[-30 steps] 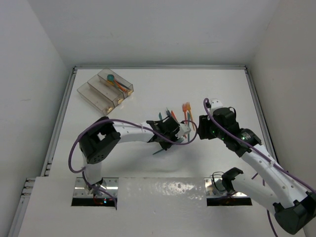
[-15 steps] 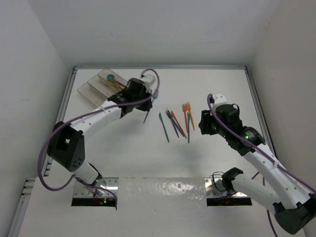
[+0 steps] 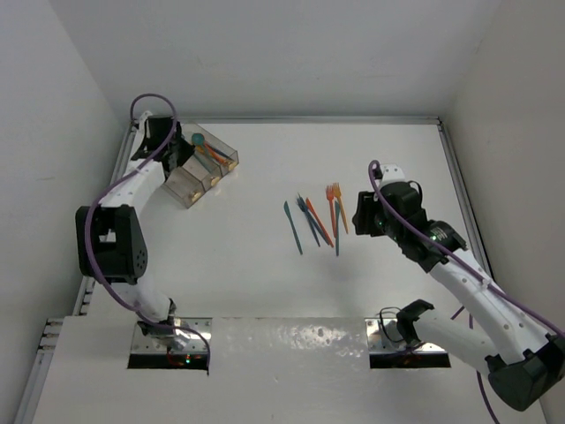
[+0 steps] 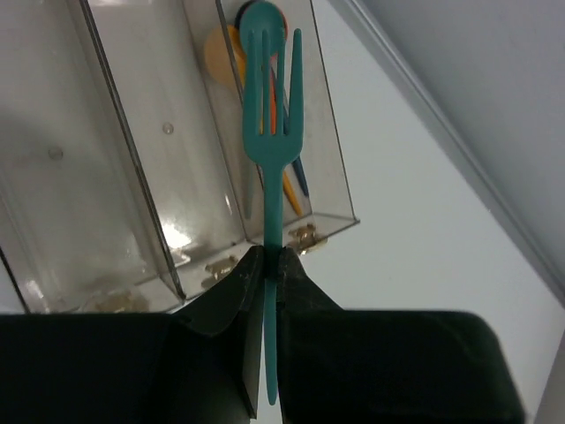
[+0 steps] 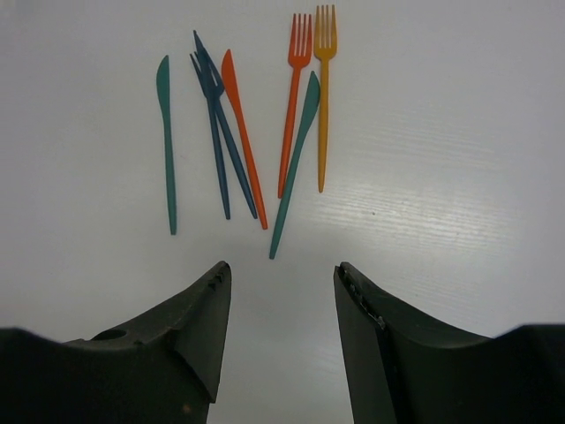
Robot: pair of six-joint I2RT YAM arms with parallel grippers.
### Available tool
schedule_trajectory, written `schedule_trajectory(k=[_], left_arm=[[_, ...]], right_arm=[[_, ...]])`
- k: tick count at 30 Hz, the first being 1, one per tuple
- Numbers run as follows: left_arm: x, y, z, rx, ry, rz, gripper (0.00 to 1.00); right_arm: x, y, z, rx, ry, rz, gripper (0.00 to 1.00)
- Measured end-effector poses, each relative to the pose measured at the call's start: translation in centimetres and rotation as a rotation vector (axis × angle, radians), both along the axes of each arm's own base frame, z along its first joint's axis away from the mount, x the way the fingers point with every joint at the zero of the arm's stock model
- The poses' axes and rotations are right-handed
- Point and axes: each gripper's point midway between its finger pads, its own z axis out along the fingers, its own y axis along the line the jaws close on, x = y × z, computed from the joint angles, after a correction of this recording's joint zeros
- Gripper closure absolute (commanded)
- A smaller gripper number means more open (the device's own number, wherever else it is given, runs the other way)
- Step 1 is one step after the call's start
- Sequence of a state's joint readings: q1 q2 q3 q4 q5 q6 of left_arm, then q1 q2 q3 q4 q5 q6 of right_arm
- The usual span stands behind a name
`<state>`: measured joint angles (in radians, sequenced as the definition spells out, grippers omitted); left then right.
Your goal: Sort the eating utensils into containers
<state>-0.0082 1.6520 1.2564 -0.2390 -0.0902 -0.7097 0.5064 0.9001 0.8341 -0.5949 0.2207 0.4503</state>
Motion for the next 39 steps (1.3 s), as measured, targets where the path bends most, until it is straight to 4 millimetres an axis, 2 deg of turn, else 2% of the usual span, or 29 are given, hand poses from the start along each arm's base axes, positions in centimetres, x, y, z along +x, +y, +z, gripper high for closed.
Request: schedule_trajectory(k=[4, 9, 15, 18, 20, 25, 27, 30, 33, 35, 37, 39], left_arm=[[2.2, 2.7, -0.7, -0.031, -0.016, 0.117, 1.0], [5.0, 5.2, -2.9, -0.036, 0.002, 0.209, 1.0], [6.8, 6.2, -6.5, -0.027, 0.058, 0.234, 0.98], [6.8, 6.2, -7.7, -0.026, 0.084, 0.234, 0.9], [6.7, 6.2, -8.1, -0.026, 0.097, 0.234, 0.81], [6.6, 6.0, -8.1, -0.028, 0.101, 0.223, 0.62], [6.6, 5.9, -7.6, -0.031, 0.093, 0.214, 0.54], [6.4, 5.8, -5.7, -0.022, 0.063, 0.197, 0.5], [5.7, 5.3, -2.3, -0.015, 0.005, 0.169, 0.48], [4.4, 4.6, 0.3, -0.004, -0.043, 0.142, 0.47], [2.9, 3.3, 2.9, 0.019, -0.09, 0.101, 0.45], [1.4, 0.3, 5.0, 0.047, -0.127, 0.024, 0.43]], right_arm=[[0.3, 0.1, -0.3, -0.001, 0.0, -0.001, 0.49], [0.3, 0.2, -1.0, -0.014, 0.022, 0.0, 0.49], [0.2, 0.1, -1.6, -0.026, 0.037, 0.002, 0.49], [0.3, 0.1, -1.8, -0.031, 0.045, 0.002, 0.49], [0.3, 0.1, -2.0, -0.034, 0.049, 0.001, 0.48], [0.4, 0.1, -2.4, -0.043, 0.061, 0.002, 0.49], [0.4, 0.1, -2.7, -0.051, 0.072, 0.003, 0.49], [0.6, 0.2, -3.4, -0.066, 0.095, 0.005, 0.51], [1.0, 0.4, -4.1, -0.078, 0.109, 0.009, 0.57], [1.3, 0.5, -4.7, -0.093, 0.119, 0.013, 0.62], [1.9, 0.6, -5.4, -0.106, 0.133, 0.012, 0.64], [2.5, 0.6, -6.6, -0.123, 0.163, 0.008, 0.65]])
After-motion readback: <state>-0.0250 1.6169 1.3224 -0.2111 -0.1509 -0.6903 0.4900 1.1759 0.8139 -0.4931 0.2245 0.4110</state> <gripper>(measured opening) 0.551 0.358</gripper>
